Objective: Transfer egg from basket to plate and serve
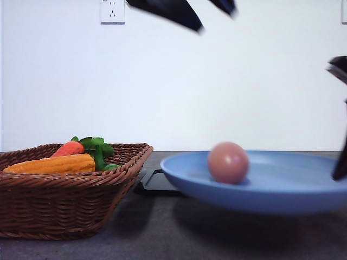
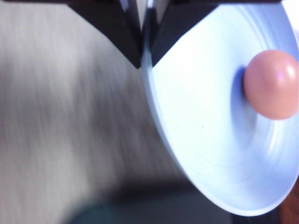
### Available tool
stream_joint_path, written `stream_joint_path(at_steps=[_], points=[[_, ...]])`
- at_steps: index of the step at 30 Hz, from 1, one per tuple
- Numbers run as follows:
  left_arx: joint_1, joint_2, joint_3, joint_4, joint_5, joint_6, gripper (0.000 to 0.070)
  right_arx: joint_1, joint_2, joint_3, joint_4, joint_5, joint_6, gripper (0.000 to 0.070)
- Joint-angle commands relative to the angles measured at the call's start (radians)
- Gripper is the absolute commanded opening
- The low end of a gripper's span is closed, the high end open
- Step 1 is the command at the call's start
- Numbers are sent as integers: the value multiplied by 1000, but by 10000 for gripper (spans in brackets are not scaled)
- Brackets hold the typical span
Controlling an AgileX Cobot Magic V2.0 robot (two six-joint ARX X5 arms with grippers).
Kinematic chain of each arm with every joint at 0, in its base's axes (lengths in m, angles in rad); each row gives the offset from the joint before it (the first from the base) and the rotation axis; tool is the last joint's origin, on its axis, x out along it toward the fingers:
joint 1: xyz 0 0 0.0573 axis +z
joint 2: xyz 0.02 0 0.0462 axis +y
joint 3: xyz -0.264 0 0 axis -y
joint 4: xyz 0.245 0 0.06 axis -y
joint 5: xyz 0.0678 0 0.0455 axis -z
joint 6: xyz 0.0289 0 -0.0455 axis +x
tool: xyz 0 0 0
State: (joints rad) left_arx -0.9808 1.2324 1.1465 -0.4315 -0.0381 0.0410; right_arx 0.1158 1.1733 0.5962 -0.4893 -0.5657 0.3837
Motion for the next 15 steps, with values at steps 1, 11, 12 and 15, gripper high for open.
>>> stream_joint_path(at_steps=[1,11,12,15], points=[[0,-56,14,-11,-26,-2,361,-10,45,44,22,-11,-21,0],[39,-352,14,-130,-217,2,361,-50,351,299,46,-11,-39,0],[39,-374,14,-141,-230,2,361,-51,382,322,48,-11,-42,0],[39,-436,14,-167,-263,1,361,-54,475,389,59,-11,-45,0]])
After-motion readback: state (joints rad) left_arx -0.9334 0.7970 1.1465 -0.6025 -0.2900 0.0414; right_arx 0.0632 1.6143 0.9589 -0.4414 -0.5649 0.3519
